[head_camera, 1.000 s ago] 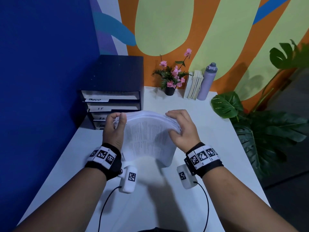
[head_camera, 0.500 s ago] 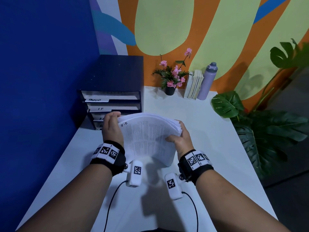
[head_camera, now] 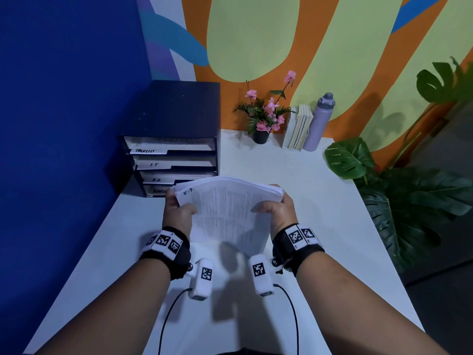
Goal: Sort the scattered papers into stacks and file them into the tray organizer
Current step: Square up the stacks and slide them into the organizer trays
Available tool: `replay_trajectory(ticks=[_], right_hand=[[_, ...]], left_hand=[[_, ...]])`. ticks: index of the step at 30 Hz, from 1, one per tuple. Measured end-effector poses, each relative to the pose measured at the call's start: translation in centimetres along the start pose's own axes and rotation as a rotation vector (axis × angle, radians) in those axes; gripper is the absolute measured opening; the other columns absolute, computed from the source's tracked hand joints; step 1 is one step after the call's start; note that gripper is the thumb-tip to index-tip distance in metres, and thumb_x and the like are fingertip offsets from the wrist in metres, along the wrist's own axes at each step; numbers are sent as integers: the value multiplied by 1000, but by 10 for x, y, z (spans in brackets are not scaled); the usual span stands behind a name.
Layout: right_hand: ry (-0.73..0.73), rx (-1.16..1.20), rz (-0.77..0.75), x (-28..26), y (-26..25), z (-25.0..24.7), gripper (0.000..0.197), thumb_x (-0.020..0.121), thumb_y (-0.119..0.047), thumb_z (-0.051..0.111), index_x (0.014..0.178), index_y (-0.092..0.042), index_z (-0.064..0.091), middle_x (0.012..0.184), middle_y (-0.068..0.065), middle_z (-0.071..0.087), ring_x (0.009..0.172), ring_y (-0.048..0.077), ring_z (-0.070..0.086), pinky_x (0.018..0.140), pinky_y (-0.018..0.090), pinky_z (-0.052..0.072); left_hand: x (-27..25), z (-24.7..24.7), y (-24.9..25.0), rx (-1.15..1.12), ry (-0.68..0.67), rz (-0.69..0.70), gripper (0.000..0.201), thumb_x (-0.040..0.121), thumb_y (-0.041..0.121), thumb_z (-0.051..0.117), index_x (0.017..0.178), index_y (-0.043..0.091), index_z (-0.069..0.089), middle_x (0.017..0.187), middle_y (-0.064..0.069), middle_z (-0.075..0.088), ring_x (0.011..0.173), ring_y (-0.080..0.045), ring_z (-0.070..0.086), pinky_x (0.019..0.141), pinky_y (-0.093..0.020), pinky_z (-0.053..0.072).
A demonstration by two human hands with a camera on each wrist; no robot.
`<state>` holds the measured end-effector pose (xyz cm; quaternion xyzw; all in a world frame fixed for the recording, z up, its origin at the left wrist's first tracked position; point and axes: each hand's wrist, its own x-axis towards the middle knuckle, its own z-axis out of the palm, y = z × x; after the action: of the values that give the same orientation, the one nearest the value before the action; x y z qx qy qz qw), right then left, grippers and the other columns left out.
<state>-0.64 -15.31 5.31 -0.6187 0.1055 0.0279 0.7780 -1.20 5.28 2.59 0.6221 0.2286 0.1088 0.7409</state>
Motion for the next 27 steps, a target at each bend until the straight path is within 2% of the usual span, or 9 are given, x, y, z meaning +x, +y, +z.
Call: replay_trajectory(ticks=[2, 4, 6, 9, 13, 17, 23, 25, 27], right_hand=[[7, 10, 3, 0, 0, -2, 46, 41, 2, 58, 87, -4, 63, 72, 8, 57, 67, 23, 55, 56, 26, 44], [10, 15, 8, 0, 1, -4, 47, 43, 3, 58, 90, 0, 65, 71, 9, 60, 64, 23, 57, 53, 25, 46], [-4, 5, 8, 1, 3, -5, 42, 44, 4, 59, 85, -4, 64, 71, 9, 58, 66, 23, 56, 55, 26, 45], [-8, -32, 11, 5, 5, -4, 32, 42, 4, 59, 68, -13, 57, 71, 8, 53, 72, 23, 52, 60, 27, 41], [3, -31, -5, 9, 9, -5, 35, 41, 5, 58, 70, -13, 58, 72, 7, 56, 73, 22, 53, 65, 30, 43], [-19, -100, 17, 10, 14, -9, 46, 44, 1, 66, 90, 2, 68, 80, 11, 66, 83, 29, 63, 71, 35, 52], [-62, -70, -4, 5, 7, -6, 46, 46, 3, 67, 92, 0, 66, 79, 10, 65, 77, 24, 62, 71, 35, 50], [-54, -82, -9, 6, 7, -5, 44, 45, 3, 68, 89, -1, 66, 77, 8, 65, 76, 24, 63, 70, 33, 50], [-24, -85, -7, 6, 8, -4, 42, 45, 3, 69, 85, -7, 68, 76, 7, 67, 75, 25, 64, 68, 32, 52]], left_hand=[[1, 0, 1, -24, -4, -2, 53, 69, -8, 52, 115, 19, 53, 103, -7, 63, 92, -26, 59, 86, -37, 50], [-2, 1, 5, -26, -26, 49, 44, 74, -19, 50, 100, 16, 53, 85, -2, 60, 78, -18, 57, 74, -28, 47], [-3, 0, 3, -3, -20, 70, 45, 74, -22, 52, 104, 12, 55, 85, -1, 61, 79, -18, 58, 70, -23, 47], [-1, 0, -2, -35, 31, 34, 40, 78, -12, 57, 112, 9, 61, 96, -2, 67, 92, -21, 61, 77, -22, 46], [-4, 0, 3, -47, 4, 69, 45, 77, -19, 50, 108, 13, 58, 84, 5, 63, 73, -2, 63, 58, -7, 46], [-1, -5, -5, -10, -1, 49, 65, 71, -19, 58, 130, 7, 50, 107, -1, 65, 95, -15, 61, 75, -16, 45], [0, 0, 4, -37, -21, 119, 51, 69, -31, 45, 107, 3, 50, 79, 0, 54, 75, -11, 57, 61, -9, 47], [3, 3, 5, -77, -30, 110, 57, 73, -29, 45, 120, 4, 48, 81, 0, 57, 67, -2, 60, 70, -13, 50], [4, 4, 4, -92, -25, 79, 66, 76, -22, 53, 136, 4, 41, 90, 0, 60, 76, -6, 61, 84, -22, 50]])
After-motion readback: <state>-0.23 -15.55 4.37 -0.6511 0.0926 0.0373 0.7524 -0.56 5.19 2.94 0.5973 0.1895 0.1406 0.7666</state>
